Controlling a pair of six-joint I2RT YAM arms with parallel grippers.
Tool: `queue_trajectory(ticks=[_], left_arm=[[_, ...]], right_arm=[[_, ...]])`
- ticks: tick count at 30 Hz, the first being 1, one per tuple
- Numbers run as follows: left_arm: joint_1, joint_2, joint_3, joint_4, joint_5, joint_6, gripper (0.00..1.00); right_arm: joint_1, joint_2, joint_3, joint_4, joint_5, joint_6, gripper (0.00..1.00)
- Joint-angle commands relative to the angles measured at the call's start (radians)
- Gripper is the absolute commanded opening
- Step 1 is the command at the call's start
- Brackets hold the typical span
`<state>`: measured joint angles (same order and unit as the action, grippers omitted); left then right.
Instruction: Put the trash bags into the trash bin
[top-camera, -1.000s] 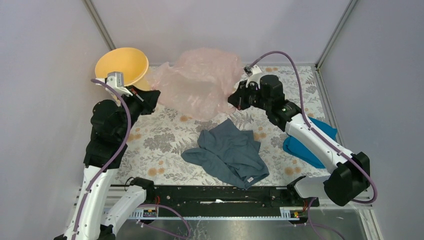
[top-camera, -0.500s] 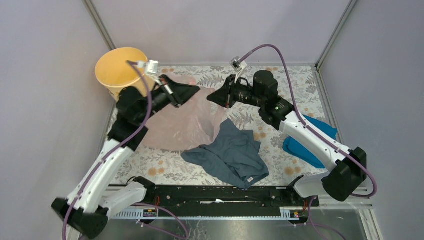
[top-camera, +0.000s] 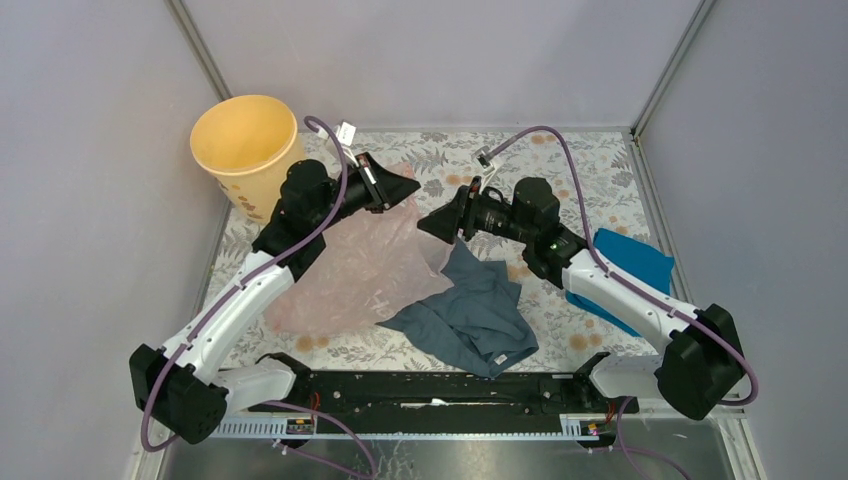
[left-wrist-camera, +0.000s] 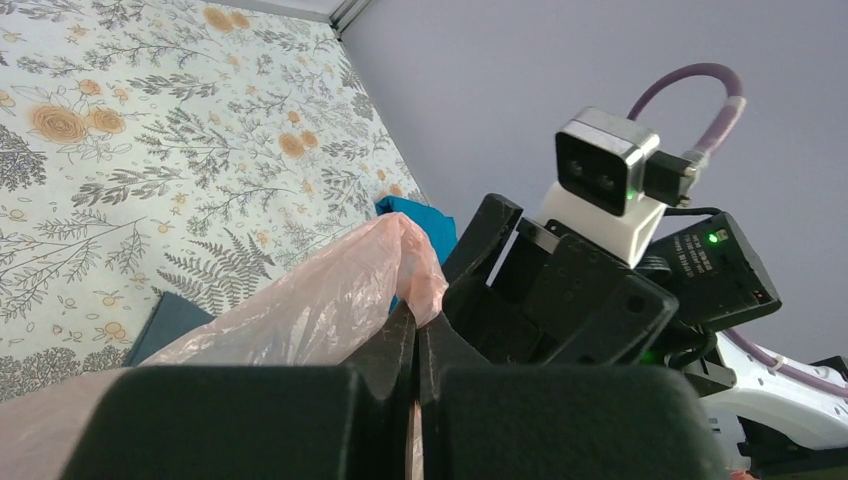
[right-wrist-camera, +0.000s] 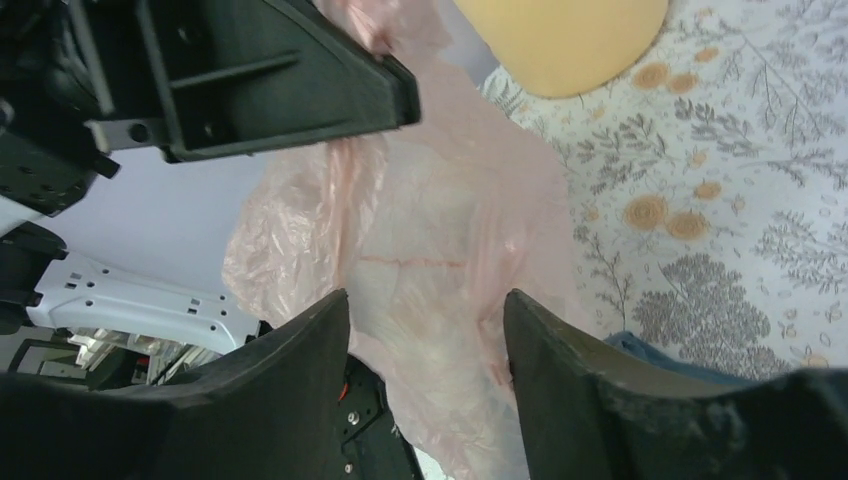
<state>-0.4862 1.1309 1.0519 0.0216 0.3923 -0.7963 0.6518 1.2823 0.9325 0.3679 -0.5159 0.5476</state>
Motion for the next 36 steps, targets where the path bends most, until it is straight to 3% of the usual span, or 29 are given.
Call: queue_trajectory(ticks=[1,8,12,15,17,23,27,36], left_arm=[[-0.001,0.015,0.003,0.080,0.020,-0.012,0.00],[-0.002,0.012,-0.003,0.040,0.041,0.015,0.00],[-0.002,0.006,-0.003,-0.008,0.050,0.046,0.00],[-0.002,0.016,-0.001,-0.050,0.057,0.066,0.00],[-0.001,0.026,0.009,-0.089,0.055,0.081,0.00],[-0.001,0.067,0.000,-0.120,0.076,0.086,0.00],[-0.003,0.128,-0.034,-0.104,0.105,0.030,0.00],[-0.049,0.235,-0.154,0.006,0.096,-0.039,0.00]], right_arm=[[-0.001,-0.026,0.000,0.140,0.010,0.034,0.70],[-0.001,0.019,0.045,0.088,0.006,-0.016,0.83],[-0.001,0.032,0.114,-0.143,0.148,-0.136,0.99],[-0.006,0.015,0.115,-0.254,0.289,-0.158,1.00],[-0.048,-0.019,0.064,-0.249,0.293,-0.103,1.00],[-0.195,0.003,-0.131,-0.083,0.033,0.139,1.00],[-0.208,0.063,-0.277,0.300,-0.156,0.303,1.00],[-0.122,0.261,-0.345,0.563,-0.140,0.504,1.00]])
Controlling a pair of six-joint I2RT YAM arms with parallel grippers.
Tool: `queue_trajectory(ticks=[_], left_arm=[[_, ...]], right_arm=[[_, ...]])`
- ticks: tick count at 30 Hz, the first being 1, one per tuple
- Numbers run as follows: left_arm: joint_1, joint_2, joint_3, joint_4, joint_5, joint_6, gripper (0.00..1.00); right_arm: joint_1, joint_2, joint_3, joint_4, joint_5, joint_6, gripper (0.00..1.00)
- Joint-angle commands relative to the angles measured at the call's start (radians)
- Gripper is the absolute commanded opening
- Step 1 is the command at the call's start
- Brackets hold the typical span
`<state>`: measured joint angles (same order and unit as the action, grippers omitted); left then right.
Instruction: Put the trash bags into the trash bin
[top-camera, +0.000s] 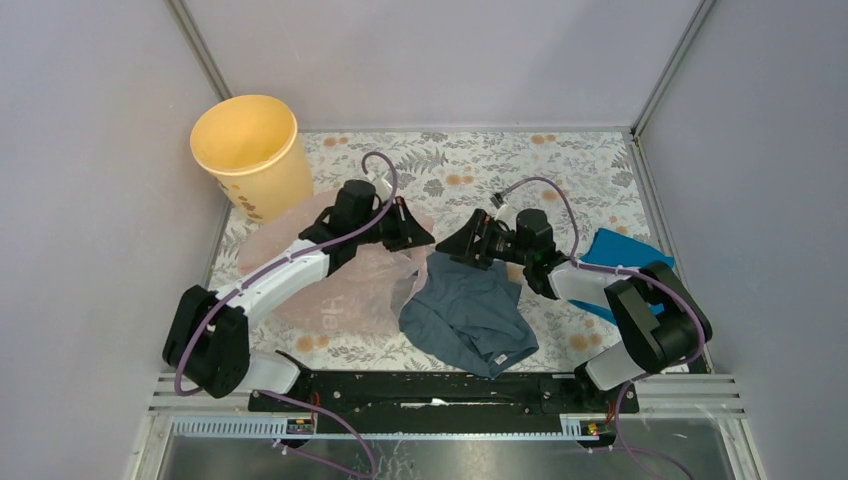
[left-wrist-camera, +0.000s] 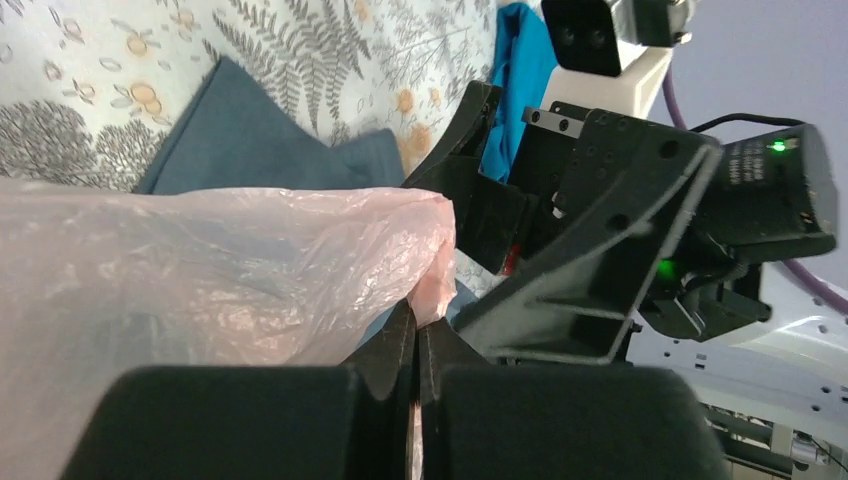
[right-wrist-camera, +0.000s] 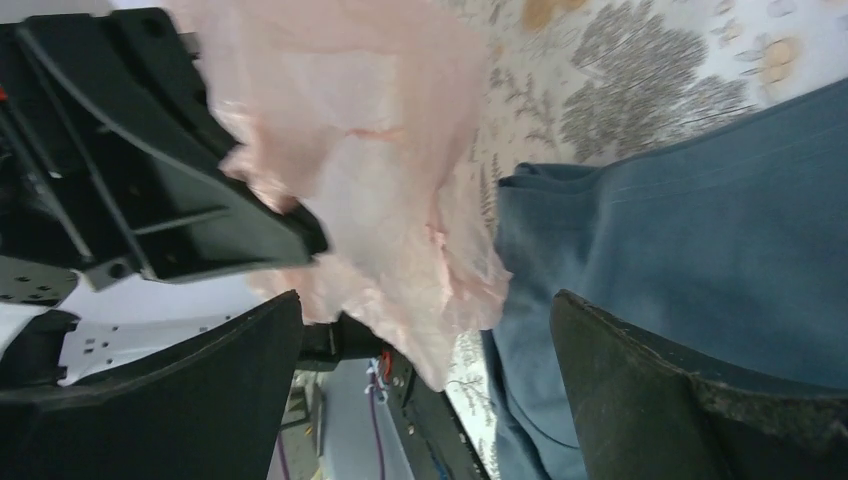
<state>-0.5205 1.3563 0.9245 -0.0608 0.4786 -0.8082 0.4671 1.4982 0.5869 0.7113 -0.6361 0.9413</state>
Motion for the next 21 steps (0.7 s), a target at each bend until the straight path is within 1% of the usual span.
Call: queue_trajectory(ticks=[1,4,9,12,14,16,19,21], left_arm=[[-0.015,0.010,-0.040,0.093,-0.001,-0.030,0.00],[-0.015,0.010,-0.078,0.116,-0.010,-0.042,0.00],[-0.015,0.010,-0.100,0.131,-0.011,-0.043,0.00],[-0.015,0.013,-0.104,0.128,-0.015,-0.035,0.00],[-0.015,0.020,-0.104,0.132,-0.014,-0.034,0.00],[-0.015,0.026,-0.105,0.140,-0.011,-0.038,0.00],[-0.015,0.031,-0.102,0.151,-0.005,-0.043,0.00],[-0.015,0.033,-0.099,0.151,-0.003,-0.043,0.00]], right_arm=[[0.080,0.060,-0.001,0.232,-0.003,0.116,1.00],[0.126,0.128,-0.004,0.312,0.044,0.113,1.00],[0.171,0.189,0.010,0.374,0.068,0.082,0.96],[0.190,0.201,-0.008,0.378,0.109,0.047,0.99],[0.206,0.212,-0.019,0.415,0.123,0.035,1.00],[0.228,0.217,-0.030,0.454,0.168,0.034,0.99],[0.270,0.231,-0.036,0.460,0.274,0.016,0.99],[0.302,0.253,-0.049,0.518,0.346,0.010,0.96]])
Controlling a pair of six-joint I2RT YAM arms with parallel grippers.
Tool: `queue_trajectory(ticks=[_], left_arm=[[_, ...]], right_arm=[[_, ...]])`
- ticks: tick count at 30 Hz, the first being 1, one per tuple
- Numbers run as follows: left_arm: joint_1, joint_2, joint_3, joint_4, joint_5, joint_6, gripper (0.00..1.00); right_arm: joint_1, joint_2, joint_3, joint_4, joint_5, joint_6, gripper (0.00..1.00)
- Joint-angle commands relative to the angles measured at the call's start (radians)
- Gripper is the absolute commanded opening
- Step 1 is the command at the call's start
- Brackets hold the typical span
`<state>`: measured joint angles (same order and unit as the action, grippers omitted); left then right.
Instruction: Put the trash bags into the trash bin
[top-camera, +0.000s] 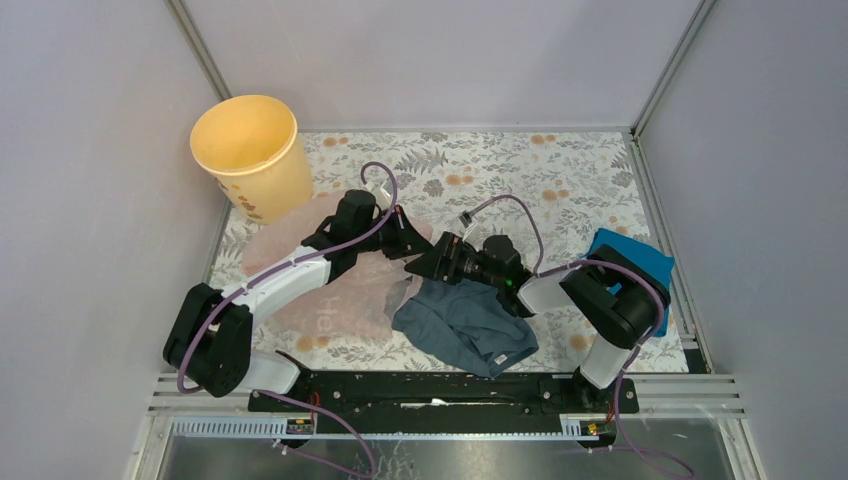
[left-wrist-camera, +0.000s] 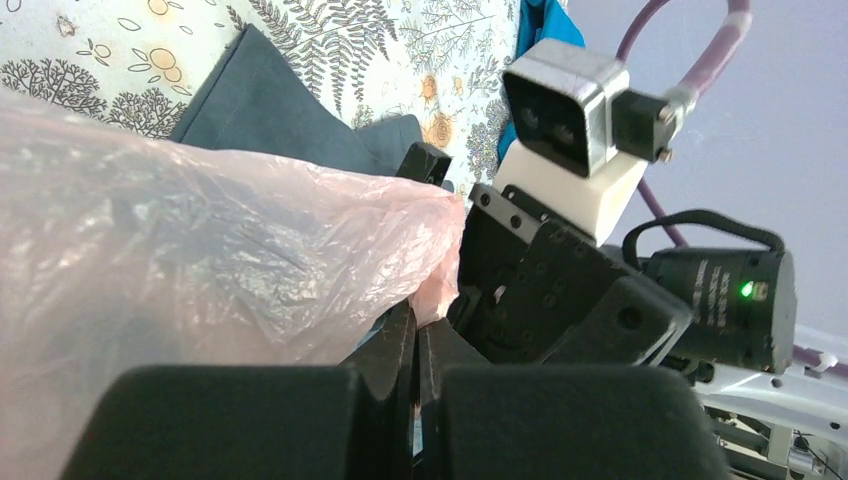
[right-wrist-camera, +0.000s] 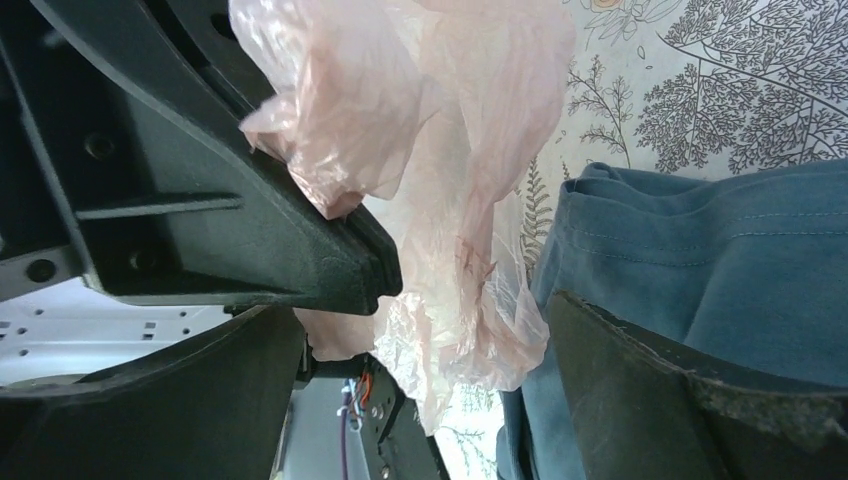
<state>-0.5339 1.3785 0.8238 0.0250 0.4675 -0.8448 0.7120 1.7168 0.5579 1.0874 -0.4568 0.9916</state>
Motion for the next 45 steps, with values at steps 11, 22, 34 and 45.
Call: queue_trajectory(ticks=[11,22,34,45], left_arm=[[0.011,-0.103,0.068,-0.128,-0.062,0.109,0.54],[0.081,-0.358,0.476,-0.609,-0.716,0.492,0.97],[0.349,0.055,0.856,-0.616,-0.936,0.541,0.99],[0.404,0.426,1.104,-0.627,-1.063,0.621,0.95]], right_arm=[[0.116,0.094,0.015,0.144,0.307,-0.062,0.27],[0.079,-0.150,0.032,-0.115,0.276,-0.147,0.00],[-0.066,-0.601,0.433,-0.993,0.464,-0.506,0.00],[-0.066,-0.886,0.528,-1.221,0.601,-0.692,0.00]])
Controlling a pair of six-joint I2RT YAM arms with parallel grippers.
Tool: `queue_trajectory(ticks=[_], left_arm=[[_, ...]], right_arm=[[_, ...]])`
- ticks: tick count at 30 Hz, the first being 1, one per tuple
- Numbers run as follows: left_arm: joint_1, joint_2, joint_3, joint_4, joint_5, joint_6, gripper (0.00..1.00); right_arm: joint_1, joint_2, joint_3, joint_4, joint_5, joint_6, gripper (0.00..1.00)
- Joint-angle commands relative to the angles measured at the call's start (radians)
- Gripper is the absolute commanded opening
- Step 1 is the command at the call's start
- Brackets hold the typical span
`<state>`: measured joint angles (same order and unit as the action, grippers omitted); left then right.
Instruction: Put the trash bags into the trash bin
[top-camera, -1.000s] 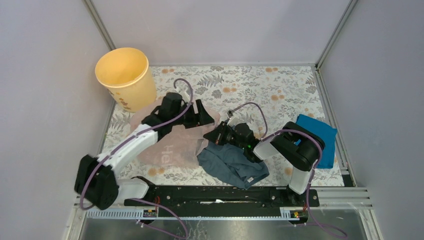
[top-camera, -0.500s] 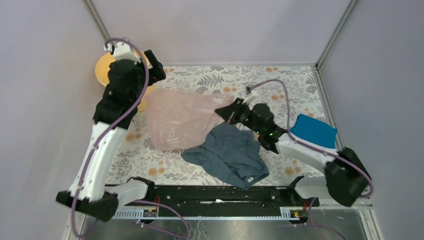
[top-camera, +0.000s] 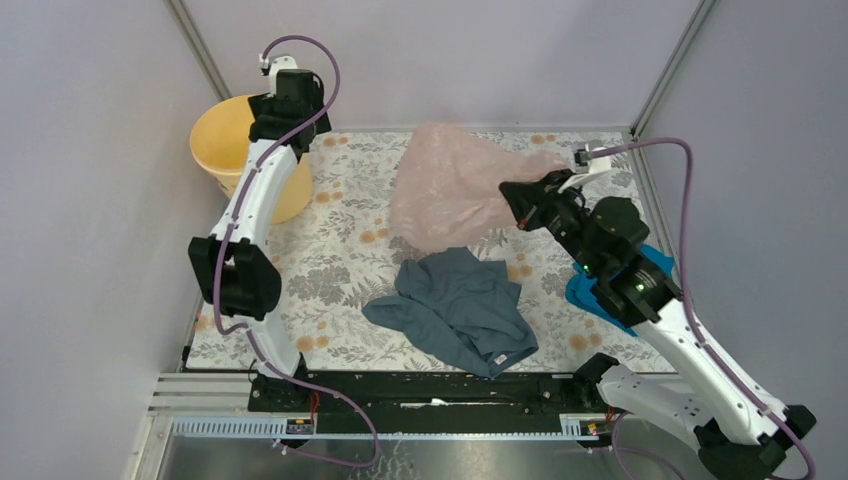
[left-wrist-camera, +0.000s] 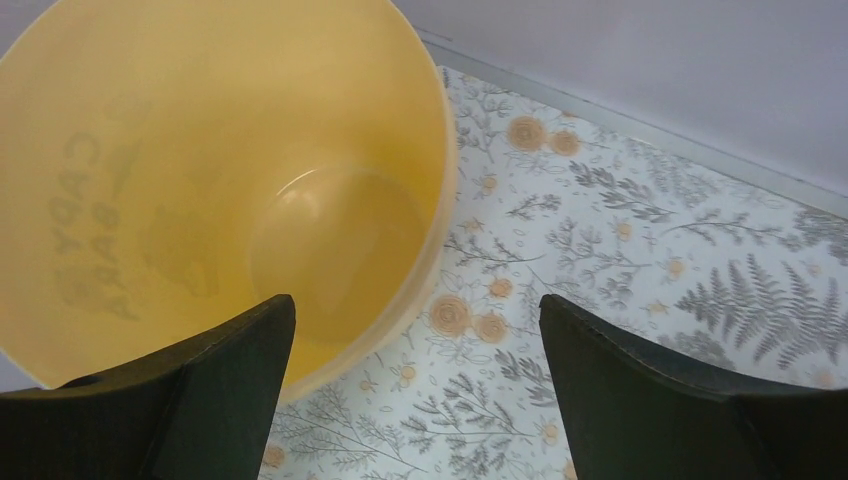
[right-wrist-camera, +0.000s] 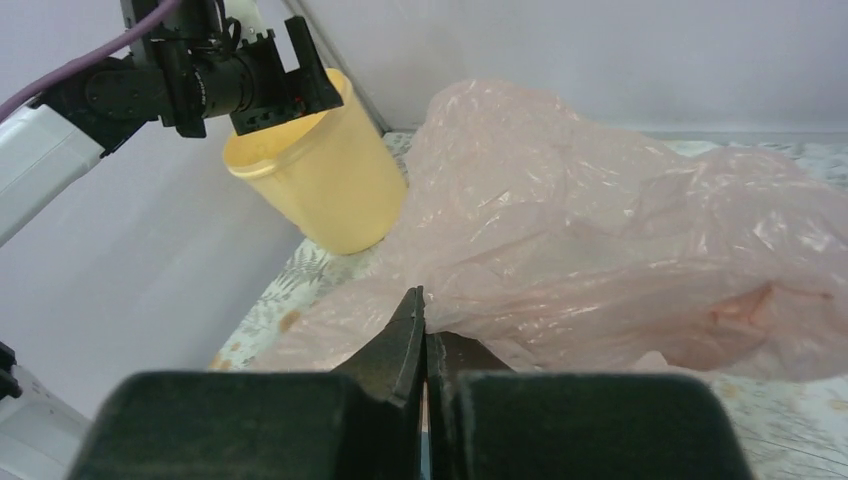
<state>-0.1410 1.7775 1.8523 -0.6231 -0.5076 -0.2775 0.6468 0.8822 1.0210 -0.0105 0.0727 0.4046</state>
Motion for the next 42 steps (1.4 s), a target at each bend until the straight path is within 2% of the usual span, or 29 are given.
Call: queue_trajectory(ticks=[1,4,8,11,14,17,21,26,31,34,39,42], left_arm=[[0.013,0.039,0.073,0.027,-0.100,0.068,0.92],[0.019,0.059,0.042,0.067,-0.086,0.112,0.75],[0.025,0.089,0.044,0.051,-0.027,0.119,0.67],[0.030,0.108,0.039,0.051,-0.001,0.135,0.66],[0.048,0.137,0.055,0.021,0.024,0.140,0.69],[0.061,0.109,0.012,0.038,0.051,0.131,0.66],[0.072,0.081,-0.043,0.084,0.145,0.152,0.52],[0.101,0.102,-0.027,0.050,0.225,0.130,0.26],[0.103,0.095,-0.025,0.044,0.327,0.129,0.14],[0.097,0.082,-0.021,0.045,0.440,0.108,0.09],[0.062,0.059,-0.014,0.048,0.539,0.052,0.01],[0.001,0.059,-0.008,0.045,0.581,0.032,0.00]], right_arm=[[-0.001,-0.065,0.068,-0.136,0.080,-0.115,0.00],[-0.001,-0.109,0.060,-0.153,0.102,-0.140,0.00],[0.000,-0.138,0.045,-0.171,0.127,-0.157,0.00],[-0.001,-0.148,0.041,-0.178,0.126,-0.155,0.00],[-0.001,-0.151,0.038,-0.179,0.110,-0.145,0.00],[-0.001,-0.156,0.027,-0.174,0.100,-0.129,0.00],[-0.001,-0.151,0.006,-0.158,0.054,-0.107,0.00],[-0.001,-0.136,-0.022,-0.145,0.009,-0.071,0.00],[-0.001,-0.126,-0.036,-0.124,-0.002,-0.065,0.00],[-0.001,-0.126,-0.038,-0.113,0.017,-0.071,0.00],[-0.001,-0.134,-0.053,-0.095,0.039,-0.072,0.00],[-0.001,-0.128,-0.046,-0.109,0.036,-0.079,0.00]])
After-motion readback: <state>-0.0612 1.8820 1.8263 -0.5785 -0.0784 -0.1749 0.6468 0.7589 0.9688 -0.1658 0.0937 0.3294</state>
